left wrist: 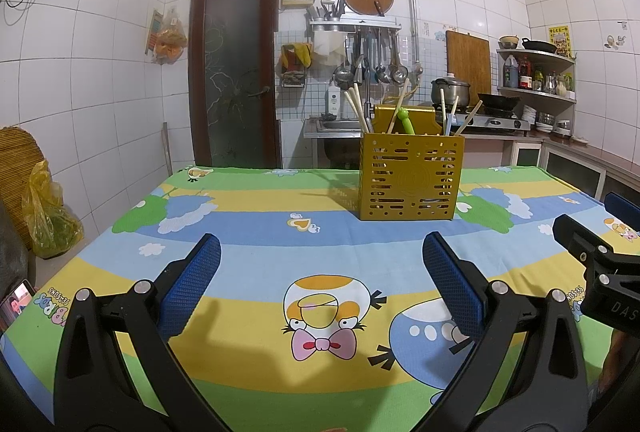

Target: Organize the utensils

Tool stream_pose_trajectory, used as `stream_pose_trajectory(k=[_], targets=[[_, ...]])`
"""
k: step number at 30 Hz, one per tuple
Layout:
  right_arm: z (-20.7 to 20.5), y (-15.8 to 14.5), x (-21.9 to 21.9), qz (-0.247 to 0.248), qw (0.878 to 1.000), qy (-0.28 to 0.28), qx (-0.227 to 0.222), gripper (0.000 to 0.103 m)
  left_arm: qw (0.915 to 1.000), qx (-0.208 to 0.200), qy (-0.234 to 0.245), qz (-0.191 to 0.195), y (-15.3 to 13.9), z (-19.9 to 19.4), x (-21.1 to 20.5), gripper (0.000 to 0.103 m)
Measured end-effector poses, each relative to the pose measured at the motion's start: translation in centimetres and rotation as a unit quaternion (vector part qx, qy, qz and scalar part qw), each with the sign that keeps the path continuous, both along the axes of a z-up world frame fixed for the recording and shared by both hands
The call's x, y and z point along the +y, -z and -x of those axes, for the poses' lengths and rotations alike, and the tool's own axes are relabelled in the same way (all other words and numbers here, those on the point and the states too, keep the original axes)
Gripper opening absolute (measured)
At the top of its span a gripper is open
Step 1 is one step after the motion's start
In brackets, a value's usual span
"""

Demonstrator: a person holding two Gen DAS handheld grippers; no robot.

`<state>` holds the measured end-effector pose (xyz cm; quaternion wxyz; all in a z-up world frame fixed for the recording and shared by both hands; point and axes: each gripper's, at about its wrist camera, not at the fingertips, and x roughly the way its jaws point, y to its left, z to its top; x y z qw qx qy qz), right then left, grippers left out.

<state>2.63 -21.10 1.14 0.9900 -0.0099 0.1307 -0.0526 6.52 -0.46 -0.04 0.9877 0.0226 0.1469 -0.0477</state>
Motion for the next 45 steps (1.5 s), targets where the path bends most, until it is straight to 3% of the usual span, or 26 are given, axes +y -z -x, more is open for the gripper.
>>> stream_pose_trajectory(k=[45], targets=[[0.04,0.08,-0.04,0.000,1.000,0.001,0.001,0.098,1.0000,-0.002,-0.002,0.000,-0.40,0.02,0.16,0.098]])
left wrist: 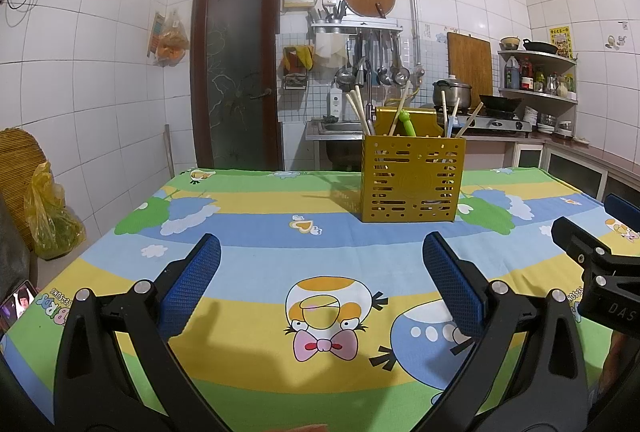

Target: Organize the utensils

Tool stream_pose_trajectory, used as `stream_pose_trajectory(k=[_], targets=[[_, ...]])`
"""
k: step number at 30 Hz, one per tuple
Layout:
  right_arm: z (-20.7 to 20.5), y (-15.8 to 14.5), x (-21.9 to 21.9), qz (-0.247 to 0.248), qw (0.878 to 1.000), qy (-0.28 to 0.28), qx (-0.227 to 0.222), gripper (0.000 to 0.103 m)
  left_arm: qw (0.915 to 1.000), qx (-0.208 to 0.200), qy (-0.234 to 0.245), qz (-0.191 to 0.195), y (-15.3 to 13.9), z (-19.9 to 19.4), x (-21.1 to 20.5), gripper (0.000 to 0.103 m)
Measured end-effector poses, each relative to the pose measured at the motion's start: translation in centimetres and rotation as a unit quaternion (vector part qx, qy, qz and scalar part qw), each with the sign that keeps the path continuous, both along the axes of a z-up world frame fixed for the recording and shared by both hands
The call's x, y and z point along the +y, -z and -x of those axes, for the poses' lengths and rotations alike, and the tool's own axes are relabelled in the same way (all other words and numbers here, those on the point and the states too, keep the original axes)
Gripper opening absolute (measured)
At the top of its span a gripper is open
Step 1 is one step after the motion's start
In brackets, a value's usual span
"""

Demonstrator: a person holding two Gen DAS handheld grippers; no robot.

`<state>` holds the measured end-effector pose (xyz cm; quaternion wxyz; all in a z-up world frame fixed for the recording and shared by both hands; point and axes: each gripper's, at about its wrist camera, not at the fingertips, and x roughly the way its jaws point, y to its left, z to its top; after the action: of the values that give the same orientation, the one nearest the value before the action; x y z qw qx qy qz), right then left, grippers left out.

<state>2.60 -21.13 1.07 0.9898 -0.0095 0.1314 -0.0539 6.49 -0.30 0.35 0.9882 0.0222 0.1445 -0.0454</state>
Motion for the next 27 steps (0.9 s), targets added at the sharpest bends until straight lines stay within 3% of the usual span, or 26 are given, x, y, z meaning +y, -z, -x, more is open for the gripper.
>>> stream_pose_trajectory(k=[27], targets=[[0.02,-0.07,-0.01,0.000,1.000,0.000,0.000,0.098,1.0000,-0.001,0.004,0.000,-0.37,-0.10,-0.06,0.098]])
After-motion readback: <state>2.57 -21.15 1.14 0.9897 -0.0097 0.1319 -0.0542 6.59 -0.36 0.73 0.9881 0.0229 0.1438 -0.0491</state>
